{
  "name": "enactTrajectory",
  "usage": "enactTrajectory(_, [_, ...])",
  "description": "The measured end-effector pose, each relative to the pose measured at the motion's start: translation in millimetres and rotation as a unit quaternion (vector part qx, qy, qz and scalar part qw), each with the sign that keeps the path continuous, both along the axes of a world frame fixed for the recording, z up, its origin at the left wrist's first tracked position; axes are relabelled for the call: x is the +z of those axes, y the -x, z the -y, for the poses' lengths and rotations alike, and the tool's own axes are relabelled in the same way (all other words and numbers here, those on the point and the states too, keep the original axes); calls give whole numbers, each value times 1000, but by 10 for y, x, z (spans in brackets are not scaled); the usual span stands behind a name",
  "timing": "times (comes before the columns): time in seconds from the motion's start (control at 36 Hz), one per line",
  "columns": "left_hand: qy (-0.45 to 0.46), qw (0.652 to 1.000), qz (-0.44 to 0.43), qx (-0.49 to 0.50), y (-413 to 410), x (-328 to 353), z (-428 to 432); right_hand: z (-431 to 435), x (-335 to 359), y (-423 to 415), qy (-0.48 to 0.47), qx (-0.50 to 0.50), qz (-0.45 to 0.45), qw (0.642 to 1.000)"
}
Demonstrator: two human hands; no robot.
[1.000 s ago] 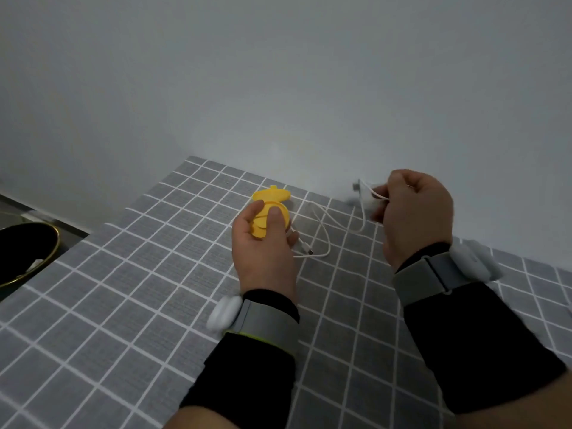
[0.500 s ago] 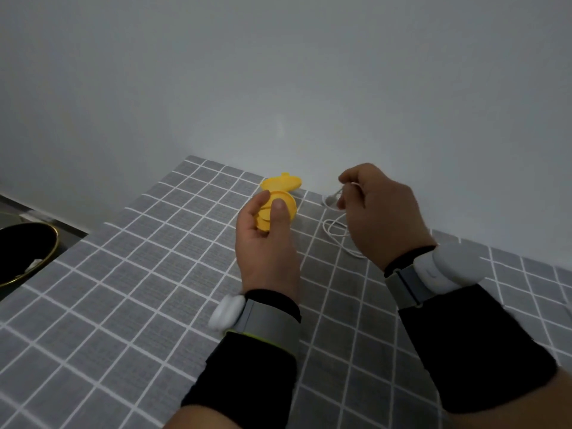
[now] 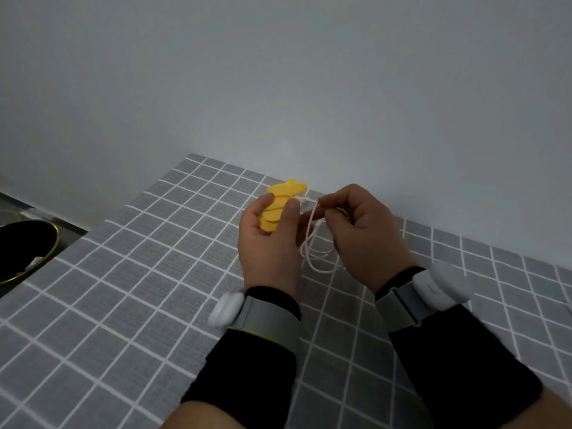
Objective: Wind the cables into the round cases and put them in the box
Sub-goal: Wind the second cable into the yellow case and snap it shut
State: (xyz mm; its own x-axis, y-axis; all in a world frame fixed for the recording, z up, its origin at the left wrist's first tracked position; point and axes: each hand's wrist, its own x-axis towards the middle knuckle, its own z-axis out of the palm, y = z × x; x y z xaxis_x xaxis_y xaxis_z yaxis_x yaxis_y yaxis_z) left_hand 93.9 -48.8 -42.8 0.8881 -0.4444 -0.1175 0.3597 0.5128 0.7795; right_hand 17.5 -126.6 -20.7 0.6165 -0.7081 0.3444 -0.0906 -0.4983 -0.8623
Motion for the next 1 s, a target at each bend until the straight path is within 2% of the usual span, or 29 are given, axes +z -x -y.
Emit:
enactTrajectory(0.08, [-1, 1000, -15, 2, -13, 0, 6, -5, -28, -3, -1, -34, 9, 999])
enactTrajectory(0.19, [3, 1000, -12, -9, 0, 10, 20, 29, -62, -25, 19, -82, -36, 996])
enactTrajectory(0.39, [21, 998, -40, -33, -10, 9, 14, 46, -32, -21, -1, -73, -37, 997])
enactTrajectory(0.56, [8, 997, -35, -70, 7, 37, -2, 4, -15, 6, -120, -30, 4, 992])
enactTrajectory(0.67, [20, 997, -38, -66, 11, 54, -15, -15, -32, 16, -124, -9, -33, 992])
enactTrajectory(0.75, [21, 998, -26, -58, 9, 33, -7, 4, -63, 16, -79, -28, -87, 993])
enactTrajectory(0.92, [12, 998, -22, -56, 11, 26, 10, -9, -66, 31, 102, -75, -189, 974])
enactTrajectory(1.0, [4, 999, -24, -43, -21, 3, 15, -112, -38, 45, 207, -94, -167, 959])
